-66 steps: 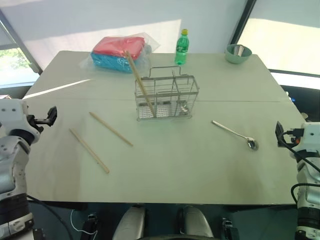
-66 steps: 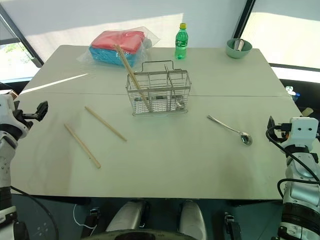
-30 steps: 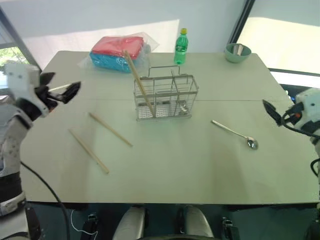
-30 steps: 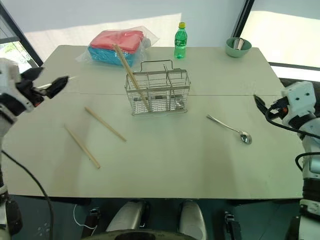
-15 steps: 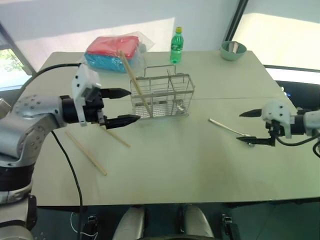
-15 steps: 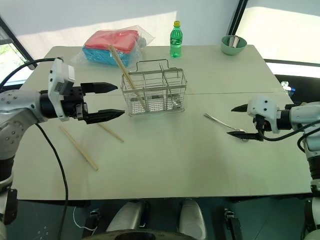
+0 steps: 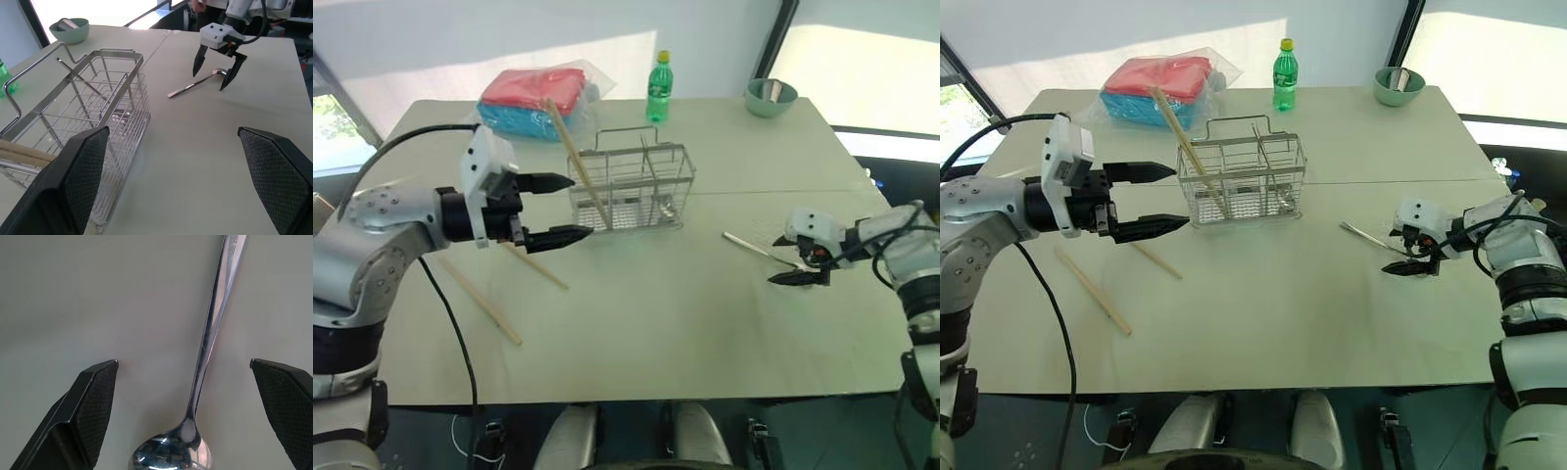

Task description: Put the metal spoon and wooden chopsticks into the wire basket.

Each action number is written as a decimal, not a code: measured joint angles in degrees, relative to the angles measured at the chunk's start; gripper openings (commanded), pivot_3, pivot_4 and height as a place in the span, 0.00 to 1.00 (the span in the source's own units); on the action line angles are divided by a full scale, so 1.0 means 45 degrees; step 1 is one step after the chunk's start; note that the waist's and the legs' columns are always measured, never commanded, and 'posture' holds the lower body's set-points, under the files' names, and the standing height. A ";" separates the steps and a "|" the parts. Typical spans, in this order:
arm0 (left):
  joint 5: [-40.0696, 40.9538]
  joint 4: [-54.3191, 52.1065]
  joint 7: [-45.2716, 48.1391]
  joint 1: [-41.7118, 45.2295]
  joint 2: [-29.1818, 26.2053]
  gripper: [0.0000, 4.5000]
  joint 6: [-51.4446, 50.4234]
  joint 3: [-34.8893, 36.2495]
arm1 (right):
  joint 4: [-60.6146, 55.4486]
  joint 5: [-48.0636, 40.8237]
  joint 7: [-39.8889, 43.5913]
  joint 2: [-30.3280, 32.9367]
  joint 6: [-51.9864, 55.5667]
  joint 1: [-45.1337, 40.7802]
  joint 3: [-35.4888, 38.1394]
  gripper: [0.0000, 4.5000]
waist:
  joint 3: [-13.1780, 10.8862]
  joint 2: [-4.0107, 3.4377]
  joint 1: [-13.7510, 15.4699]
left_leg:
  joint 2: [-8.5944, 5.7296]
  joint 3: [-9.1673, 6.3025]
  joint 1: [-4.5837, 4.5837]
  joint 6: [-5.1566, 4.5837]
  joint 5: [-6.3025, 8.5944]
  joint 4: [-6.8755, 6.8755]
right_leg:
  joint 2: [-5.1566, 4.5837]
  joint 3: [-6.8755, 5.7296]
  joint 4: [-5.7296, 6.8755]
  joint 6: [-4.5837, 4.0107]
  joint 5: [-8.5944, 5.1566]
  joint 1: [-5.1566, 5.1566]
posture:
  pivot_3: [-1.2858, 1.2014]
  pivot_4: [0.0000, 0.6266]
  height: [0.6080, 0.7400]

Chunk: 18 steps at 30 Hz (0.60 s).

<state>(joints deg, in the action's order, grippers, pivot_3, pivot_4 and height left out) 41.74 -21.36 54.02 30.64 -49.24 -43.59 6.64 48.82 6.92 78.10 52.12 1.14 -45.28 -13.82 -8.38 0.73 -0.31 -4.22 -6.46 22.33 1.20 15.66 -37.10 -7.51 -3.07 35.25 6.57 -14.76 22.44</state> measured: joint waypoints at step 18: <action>0.0489 -0.0696 -0.0317 -0.0357 -0.0275 1.00 -0.0473 0.0292 | 0.0551 0.0271 0.0578 -0.0124 0.0282 -0.0327 -0.0010 0.01 | 0.0023 0.0038 -0.0067 | 0.0006 -0.0021 -0.0035 0.0018 -0.0011 -0.0008 | 0.0030 0.0011 0.0017 0.0002 0.0002 -0.0031 | 0.52 0.24 0.45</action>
<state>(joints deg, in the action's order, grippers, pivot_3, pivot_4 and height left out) 43.94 -24.49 52.59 29.03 -50.47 -45.72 7.95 51.30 8.14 80.70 51.56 2.41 -46.76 -13.87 -8.28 0.90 -0.61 -4.19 -6.56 22.17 1.29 15.61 -37.13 -7.38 -3.01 35.33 6.58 -14.75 22.30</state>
